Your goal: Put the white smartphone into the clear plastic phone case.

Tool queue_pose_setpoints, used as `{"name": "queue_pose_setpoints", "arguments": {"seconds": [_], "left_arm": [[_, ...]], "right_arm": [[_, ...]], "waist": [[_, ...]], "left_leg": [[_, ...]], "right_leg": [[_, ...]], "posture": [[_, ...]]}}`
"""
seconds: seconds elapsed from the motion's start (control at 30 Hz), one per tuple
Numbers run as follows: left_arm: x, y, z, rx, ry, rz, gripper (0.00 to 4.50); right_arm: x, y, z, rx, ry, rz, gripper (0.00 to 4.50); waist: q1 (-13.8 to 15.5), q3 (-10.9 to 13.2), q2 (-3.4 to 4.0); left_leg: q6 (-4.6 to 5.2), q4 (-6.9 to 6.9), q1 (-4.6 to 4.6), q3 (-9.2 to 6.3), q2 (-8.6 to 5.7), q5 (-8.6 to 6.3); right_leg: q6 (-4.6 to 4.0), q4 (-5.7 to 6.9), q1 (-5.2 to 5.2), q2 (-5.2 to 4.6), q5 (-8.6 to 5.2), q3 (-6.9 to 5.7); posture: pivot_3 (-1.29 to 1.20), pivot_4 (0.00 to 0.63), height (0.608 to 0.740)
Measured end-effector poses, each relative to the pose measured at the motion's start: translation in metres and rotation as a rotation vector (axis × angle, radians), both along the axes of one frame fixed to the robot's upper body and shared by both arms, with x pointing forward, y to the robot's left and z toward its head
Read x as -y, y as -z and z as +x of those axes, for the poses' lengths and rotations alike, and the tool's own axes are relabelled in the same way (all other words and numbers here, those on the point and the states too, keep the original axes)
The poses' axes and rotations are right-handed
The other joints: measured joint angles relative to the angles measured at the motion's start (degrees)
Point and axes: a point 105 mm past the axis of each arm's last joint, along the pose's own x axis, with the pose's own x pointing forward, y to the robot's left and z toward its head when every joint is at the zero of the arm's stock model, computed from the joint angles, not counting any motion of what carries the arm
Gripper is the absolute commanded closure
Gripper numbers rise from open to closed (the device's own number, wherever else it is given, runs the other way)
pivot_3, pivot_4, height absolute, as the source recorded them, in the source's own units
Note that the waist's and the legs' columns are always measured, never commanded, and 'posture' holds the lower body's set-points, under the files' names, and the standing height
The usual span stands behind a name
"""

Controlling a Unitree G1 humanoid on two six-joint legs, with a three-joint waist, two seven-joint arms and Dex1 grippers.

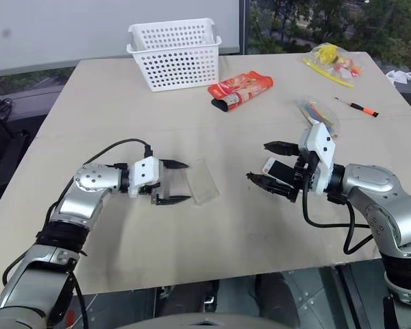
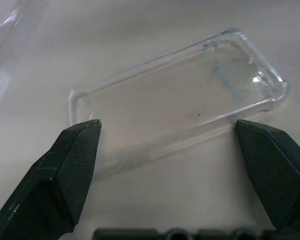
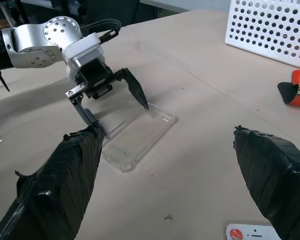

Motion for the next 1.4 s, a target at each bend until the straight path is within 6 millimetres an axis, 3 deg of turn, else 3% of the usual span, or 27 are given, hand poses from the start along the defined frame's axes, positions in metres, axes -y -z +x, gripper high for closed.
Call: {"name": "queue_pose_setpoints", "arguments": {"seconds": [0.2,0.3,0.57,0.73,0.83,0.97,1.03,1.23,1.33,1.4], "left_arm": [[0.021,0.000,0.002,-0.065,0.151,0.052,0.00],[0.026,0.002,-0.001,-0.132,0.222,0.103,0.60],[0.032,0.002,-0.001,-0.230,0.319,0.202,4.48],[0.040,0.003,0.002,-0.235,0.324,0.180,4.48],[0.060,0.002,0.005,-0.265,0.300,0.109,4.48],[0.082,-0.013,0.005,-0.266,0.266,0.065,4.48],[0.088,-0.018,0.000,-0.265,0.262,0.065,4.48],[0.100,-0.003,-0.025,-0.421,0.226,0.079,4.48],[0.099,0.002,-0.027,-0.434,0.200,0.116,3.66],[0.100,0.001,-0.028,-0.432,0.183,0.116,2.81]], "right_arm": [[-0.001,-0.001,0.000,0.005,0.006,0.001,0.01],[0.000,0.000,0.000,-0.009,0.006,-0.002,0.00],[0.015,0.019,-0.017,-0.108,-0.034,-0.167,0.00],[0.017,0.021,-0.022,-0.117,-0.056,-0.182,0.00],[0.017,0.017,-0.023,-0.099,-0.063,-0.174,0.00],[0.023,0.020,-0.024,-0.100,-0.045,-0.183,0.00],[0.029,0.020,-0.022,-0.101,-0.019,-0.187,0.00],[0.045,0.028,-0.016,-0.086,0.053,-0.248,0.00],[0.054,0.033,-0.008,-0.069,0.119,-0.294,0.00],[0.060,0.039,-0.001,-0.069,0.170,-0.310,0.00]], "waist": [[-0.1,0.0,-0.01],[-0.3,0.0,-0.01],[-0.1,0.0,-0.01],[-0.1,0.0,-0.02],[0.1,0.0,-0.07],[-0.1,0.1,-0.11],[-0.3,0.1,-0.10],[-0.5,0.1,-0.09],[-0.5,0.1,-0.09],[-0.4,0.1,-0.09]], "left_leg": [[0.00,0.01,-0.02,0.04,-0.07,0.00],[0.01,0.01,-0.01,0.03,-0.05,0.00],[0.01,0.03,-0.01,-0.02,0.01,0.00],[0.01,0.13,0.02,-0.09,0.05,0.00],[0.01,0.21,-0.06,-0.15,0.07,0.00],[0.03,0.20,-0.09,-0.21,0.05,-0.02],[0.03,0.17,-0.03,-0.19,0.06,-0.02],[0.03,0.15,0.05,-0.20,0.17,-0.02],[0.03,0.15,0.07,-0.17,0.17,-0.02],[0.03,0.16,0.07,-0.17,0.18,-0.01]], "right_leg": [[0.01,-0.03,0.03,0.04,0.00,-0.01],[0.01,-0.02,0.03,0.14,-0.01,-0.03],[0.00,-0.01,0.03,0.23,-0.01,-0.04],[0.00,-0.01,0.09,0.23,-0.01,0.00],[0.02,-0.03,0.14,0.19,0.00,-0.02],[0.10,-0.05,0.13,0.20,-0.02,-0.01],[0.12,-0.03,0.13,0.23,-0.03,-0.01],[0.09,0.01,0.13,0.50,-0.05,-0.01],[0.00,0.01,0.13,0.52,-0.10,0.02],[-0.12,0.01,0.13,0.52,-0.17,0.06]], "posture": [[0.00,0.150,0.740],[0.00,0.150,0.740],[0.00,0.150,0.740],[0.00,0.150,0.740],[0.00,0.150,0.740],[0.00,0.150,0.740],[0.00,0.150,0.740],[0.00,0.150,0.740],[0.00,0.150,0.740],[0.00,0.150,0.740]]}}
